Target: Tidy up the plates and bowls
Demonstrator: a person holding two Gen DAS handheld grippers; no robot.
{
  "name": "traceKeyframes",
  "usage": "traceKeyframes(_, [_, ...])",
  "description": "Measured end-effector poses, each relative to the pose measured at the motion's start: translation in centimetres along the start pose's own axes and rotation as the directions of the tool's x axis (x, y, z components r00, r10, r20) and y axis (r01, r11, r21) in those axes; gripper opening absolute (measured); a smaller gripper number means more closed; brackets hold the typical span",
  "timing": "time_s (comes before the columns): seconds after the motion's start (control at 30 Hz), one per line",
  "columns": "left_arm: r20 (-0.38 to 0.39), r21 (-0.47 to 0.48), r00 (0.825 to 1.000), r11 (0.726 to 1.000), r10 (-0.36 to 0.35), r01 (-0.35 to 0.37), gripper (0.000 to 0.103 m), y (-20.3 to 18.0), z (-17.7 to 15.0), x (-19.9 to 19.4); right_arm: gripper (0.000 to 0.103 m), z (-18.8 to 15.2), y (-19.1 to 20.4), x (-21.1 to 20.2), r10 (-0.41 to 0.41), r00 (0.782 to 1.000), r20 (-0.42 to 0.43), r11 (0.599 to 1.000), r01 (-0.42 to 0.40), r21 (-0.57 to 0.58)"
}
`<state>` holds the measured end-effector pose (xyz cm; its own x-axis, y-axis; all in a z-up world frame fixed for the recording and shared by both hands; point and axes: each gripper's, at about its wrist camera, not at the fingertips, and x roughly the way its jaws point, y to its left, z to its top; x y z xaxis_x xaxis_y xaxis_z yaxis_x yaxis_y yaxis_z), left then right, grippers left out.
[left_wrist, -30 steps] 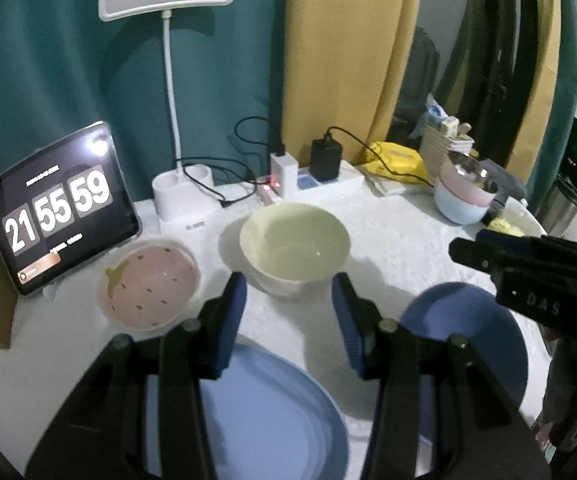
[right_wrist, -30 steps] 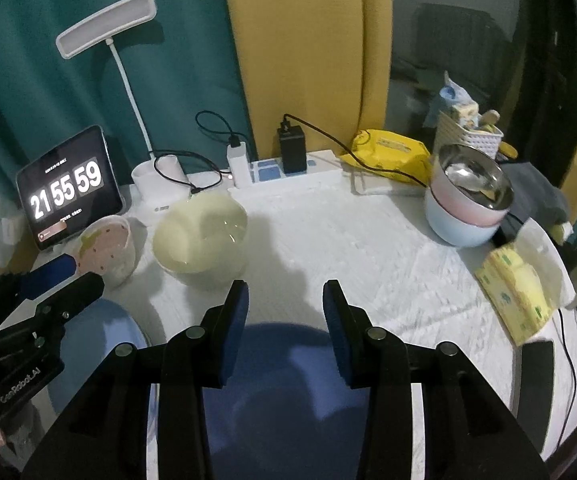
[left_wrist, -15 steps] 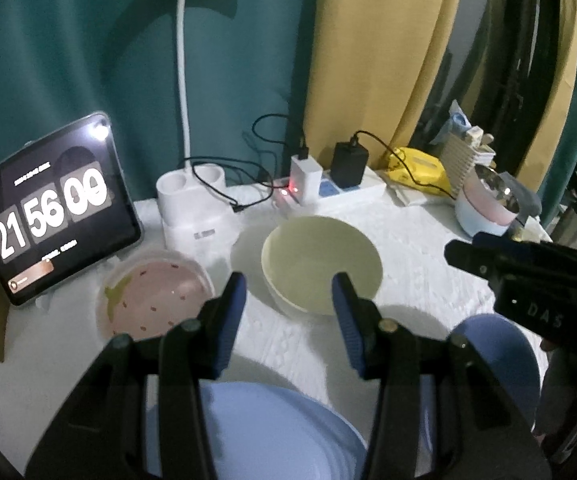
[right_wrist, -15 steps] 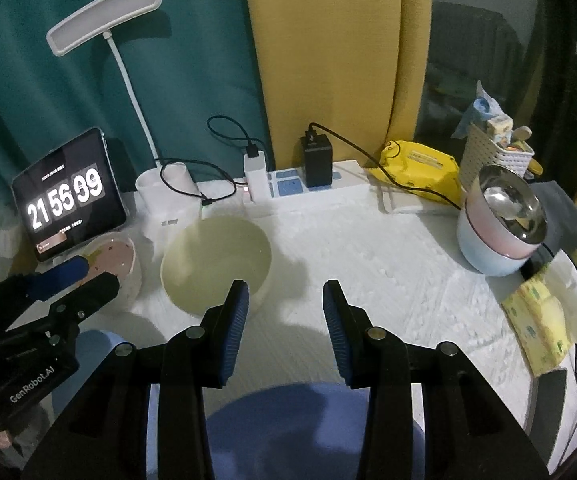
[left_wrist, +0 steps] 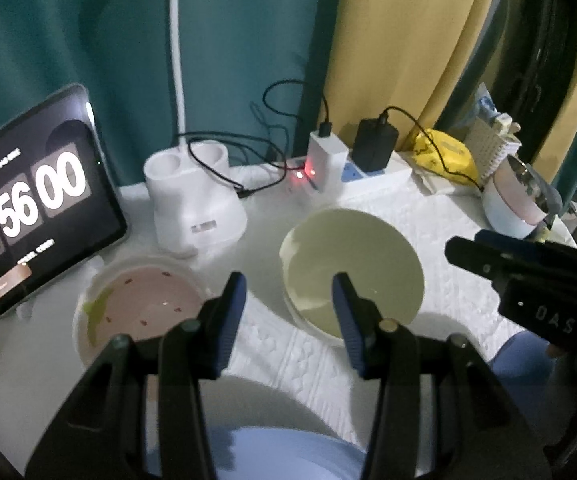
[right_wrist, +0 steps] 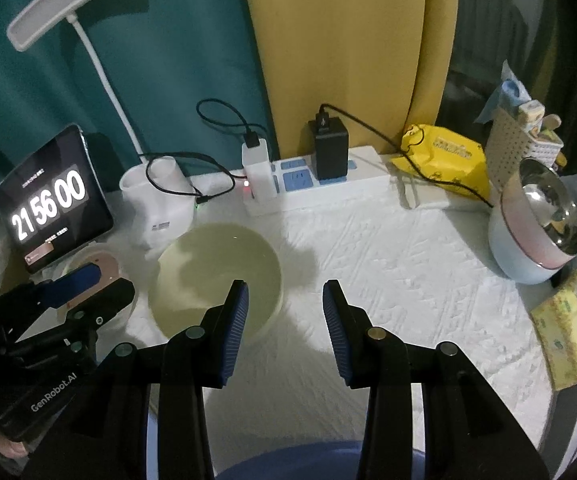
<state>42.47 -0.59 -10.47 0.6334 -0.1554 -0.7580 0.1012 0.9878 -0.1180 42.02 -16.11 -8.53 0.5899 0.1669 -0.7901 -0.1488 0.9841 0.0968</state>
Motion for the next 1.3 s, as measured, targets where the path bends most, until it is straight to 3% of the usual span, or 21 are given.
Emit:
traceKeyframes(0.23, [-0.013,0.018,1.0,0.999,-0.029,0.029,0.046,-0.2,0.4,1.9,0.041,0.4,-0.3,2.6,0.009,0.999,-0.04,1.0,-0.008,0.026])
traceKeyframes(0.73, [-0.026,0.097,1.0,0.995,-0.004,0.007,0.045,-1.7,0.7,4.6,0.041,-0.1,-0.6,6.4,0.037,0.994,-0.107,0.998,-0.031,0.057])
traceKeyframes(1.2, [-0.034,0.147,0.999,0.989,0.038,-0.032,0.041,-2.2,0.7,6.6,0.036,-0.1,-0.3,7.4,0.048,0.992,-0.119,0.998,-0.043,0.045])
traceKeyframes(1.3, [-0.048,0.152,0.998,0.988,0.044,-0.036,0.038,-2.2,0.5,7.3,0.035,-0.4,-0.2,8.4,0.067,0.984,-0.163,0.997,-0.06,0.046])
